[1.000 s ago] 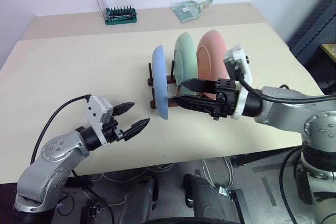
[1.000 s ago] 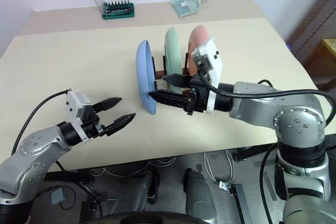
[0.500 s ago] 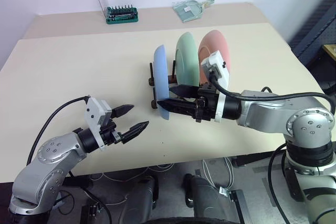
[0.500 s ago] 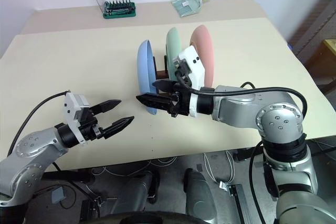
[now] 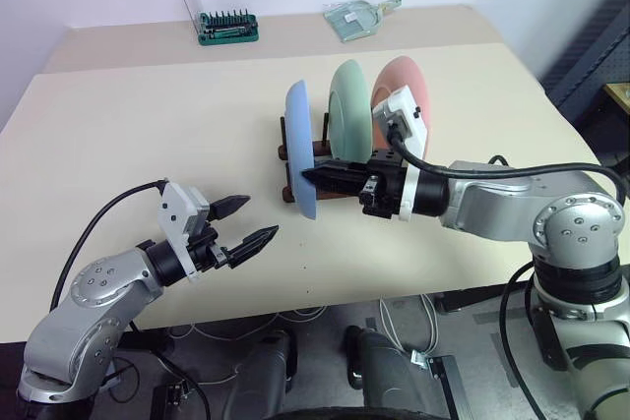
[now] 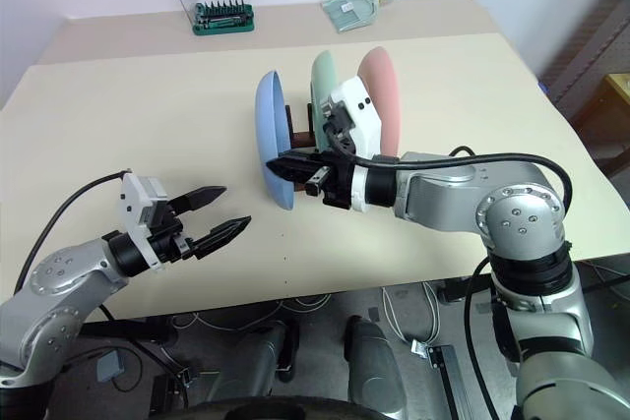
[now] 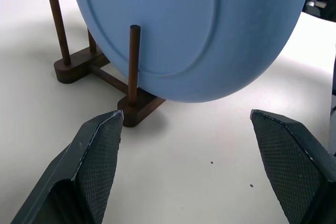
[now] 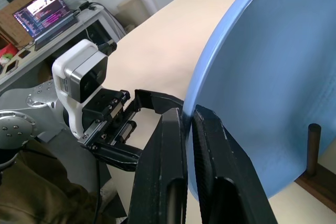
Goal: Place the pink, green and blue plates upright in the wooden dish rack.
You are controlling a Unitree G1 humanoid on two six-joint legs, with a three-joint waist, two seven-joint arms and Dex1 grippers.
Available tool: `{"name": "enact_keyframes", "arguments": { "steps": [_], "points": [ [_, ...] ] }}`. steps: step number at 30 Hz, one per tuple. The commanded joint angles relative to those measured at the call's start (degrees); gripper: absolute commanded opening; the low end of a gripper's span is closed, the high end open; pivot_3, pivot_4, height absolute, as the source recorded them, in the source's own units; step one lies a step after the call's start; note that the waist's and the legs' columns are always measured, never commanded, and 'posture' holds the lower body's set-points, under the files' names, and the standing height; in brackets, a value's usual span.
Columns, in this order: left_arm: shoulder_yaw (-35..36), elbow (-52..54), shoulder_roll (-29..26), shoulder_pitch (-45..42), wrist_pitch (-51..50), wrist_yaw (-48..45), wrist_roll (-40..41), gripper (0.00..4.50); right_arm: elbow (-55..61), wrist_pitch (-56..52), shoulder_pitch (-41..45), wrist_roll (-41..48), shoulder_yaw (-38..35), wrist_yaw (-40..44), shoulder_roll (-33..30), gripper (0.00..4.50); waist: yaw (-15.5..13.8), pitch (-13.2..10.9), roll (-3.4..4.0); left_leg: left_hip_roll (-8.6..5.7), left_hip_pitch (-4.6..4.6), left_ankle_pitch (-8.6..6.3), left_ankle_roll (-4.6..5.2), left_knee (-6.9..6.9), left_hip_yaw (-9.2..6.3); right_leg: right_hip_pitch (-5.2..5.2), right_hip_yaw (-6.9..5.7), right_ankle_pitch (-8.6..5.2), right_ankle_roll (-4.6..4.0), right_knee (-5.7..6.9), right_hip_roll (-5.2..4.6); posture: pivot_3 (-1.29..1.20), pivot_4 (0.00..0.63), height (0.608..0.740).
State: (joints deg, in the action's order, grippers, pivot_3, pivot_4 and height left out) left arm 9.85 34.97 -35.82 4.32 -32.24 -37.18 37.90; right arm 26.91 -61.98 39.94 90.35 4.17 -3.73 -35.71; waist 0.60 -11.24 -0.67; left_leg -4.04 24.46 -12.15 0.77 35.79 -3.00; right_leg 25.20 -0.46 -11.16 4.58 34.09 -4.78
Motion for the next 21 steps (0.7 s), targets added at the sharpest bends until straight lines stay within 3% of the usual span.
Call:
{"name": "enact_keyframes", "arguments": {
  "steps": [1, 21],
  "points": [
    [0.0, 1.9, -0.1, 0.0, 0.9, 0.1, -0.2, 4.01, 0.3, 1.5, 1.8, 1.6, -1.5, 0.7, 0.6, 0.30, 0.0, 0.0, 0.00, 0.00, 0.00, 0.00, 0.00, 0.00, 0.00, 0.00, 0.00, 0.00, 0.00, 0.00, 0.00, 0.00, 0.150, 0.740],
    [-0.6, 2.1, 0.8, 0.0, 1.0, 0.8, -1.4, 4.01, -6.3, 1.3, 3.5, -0.9, -2.9, 6.9, 1.0, 0.14, 0.0, 0.0, 0.00, 0.00, 0.00, 0.00, 0.00, 0.05, 0.01, -0.01, 0.00, 0.01, 0.00, 0.04, 0.01, 0.00, 0.150, 0.740]
  ]
}}
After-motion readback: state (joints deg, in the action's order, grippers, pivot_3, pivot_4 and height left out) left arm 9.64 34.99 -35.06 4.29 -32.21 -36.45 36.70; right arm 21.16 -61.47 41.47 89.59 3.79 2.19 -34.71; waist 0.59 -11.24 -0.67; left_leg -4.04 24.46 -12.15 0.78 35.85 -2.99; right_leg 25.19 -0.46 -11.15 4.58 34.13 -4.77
